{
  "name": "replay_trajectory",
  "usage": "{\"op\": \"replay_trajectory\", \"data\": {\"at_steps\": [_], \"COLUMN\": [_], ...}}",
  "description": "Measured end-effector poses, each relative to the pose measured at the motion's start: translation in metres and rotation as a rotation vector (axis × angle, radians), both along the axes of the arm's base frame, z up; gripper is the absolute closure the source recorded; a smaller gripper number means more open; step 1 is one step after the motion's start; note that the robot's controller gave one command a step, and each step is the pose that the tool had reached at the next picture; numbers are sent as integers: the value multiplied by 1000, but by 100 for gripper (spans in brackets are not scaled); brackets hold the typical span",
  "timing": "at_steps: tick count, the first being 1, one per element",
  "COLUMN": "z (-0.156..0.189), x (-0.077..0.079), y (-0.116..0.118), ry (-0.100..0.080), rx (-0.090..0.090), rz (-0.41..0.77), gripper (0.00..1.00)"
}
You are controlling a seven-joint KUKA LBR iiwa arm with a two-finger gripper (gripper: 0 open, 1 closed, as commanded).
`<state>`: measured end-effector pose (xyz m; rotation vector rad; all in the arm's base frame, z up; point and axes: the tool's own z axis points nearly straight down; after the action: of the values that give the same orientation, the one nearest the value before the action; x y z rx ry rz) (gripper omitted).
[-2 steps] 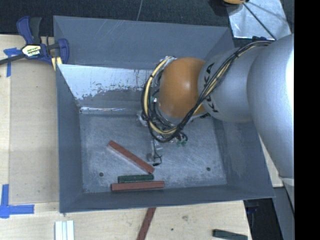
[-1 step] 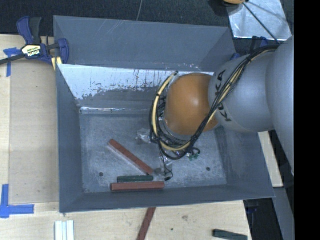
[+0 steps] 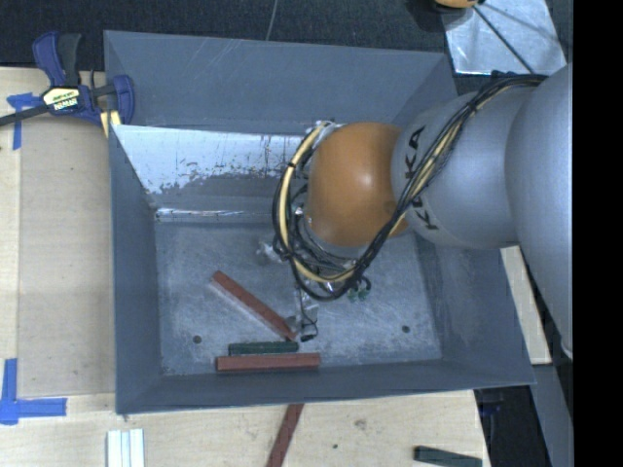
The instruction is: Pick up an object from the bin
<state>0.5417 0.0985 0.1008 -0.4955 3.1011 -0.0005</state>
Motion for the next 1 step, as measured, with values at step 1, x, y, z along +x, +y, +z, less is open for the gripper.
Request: {"op": "replay_trajectory", "data": {"at_steps": [1], "z": [-5], "x": [12], "y": [15], "ry": [-8], "rx": [4], "rz": [-189], "gripper": [0]}}
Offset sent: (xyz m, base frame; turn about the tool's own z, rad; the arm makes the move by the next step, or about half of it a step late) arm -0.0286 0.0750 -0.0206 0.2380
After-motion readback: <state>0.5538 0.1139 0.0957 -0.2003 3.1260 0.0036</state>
